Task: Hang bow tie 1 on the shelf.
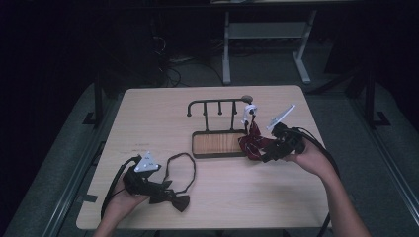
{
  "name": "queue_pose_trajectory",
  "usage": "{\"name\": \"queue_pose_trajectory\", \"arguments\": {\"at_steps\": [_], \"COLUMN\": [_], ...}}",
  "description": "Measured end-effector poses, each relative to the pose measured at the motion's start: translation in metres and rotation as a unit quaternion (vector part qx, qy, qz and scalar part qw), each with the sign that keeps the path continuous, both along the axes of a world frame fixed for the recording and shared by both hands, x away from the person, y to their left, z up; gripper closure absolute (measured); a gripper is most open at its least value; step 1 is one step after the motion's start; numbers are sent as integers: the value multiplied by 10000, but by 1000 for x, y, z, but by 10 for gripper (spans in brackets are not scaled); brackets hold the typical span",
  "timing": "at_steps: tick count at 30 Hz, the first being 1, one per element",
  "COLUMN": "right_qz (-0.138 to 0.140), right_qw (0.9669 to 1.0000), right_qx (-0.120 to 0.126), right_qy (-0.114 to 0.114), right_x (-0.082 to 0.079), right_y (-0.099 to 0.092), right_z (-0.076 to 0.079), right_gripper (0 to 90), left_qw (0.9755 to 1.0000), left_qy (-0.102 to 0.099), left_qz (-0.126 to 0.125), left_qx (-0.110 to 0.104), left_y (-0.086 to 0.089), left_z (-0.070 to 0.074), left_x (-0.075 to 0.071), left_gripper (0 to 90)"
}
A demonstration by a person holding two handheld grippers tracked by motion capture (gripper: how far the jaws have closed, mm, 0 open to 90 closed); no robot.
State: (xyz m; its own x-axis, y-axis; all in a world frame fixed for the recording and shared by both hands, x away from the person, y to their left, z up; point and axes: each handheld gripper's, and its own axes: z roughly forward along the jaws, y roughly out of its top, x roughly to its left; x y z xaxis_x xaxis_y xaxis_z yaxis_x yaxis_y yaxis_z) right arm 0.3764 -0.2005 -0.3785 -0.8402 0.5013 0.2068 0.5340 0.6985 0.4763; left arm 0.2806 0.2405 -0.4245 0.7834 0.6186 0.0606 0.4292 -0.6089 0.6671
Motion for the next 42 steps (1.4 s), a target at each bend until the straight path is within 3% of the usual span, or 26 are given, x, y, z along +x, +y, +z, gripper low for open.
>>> {"name": "queue_pose_trajectory", "arguments": {"at_steps": [20,40,42], "right_qz": [-86,-202,-204], "right_qw": [9999,9994,9996], "right_qx": [42,279,202], "right_qy": [50,-27,-19], "right_x": [-14,-47,-49], "right_y": [-10,-25,-26], "right_z": [-16,-37,-39], "right_gripper": [451,436,432], "left_qw": [9999,10000,10000], "left_qy": [73,54,55], "left_qz": [-22,-48,-45], "left_qx": [-69,-31,-29], "left_y": [2,1,1], "left_z": [-1,-1,0], "left_x": [3,3,3], "left_gripper": [321,334,334]}}
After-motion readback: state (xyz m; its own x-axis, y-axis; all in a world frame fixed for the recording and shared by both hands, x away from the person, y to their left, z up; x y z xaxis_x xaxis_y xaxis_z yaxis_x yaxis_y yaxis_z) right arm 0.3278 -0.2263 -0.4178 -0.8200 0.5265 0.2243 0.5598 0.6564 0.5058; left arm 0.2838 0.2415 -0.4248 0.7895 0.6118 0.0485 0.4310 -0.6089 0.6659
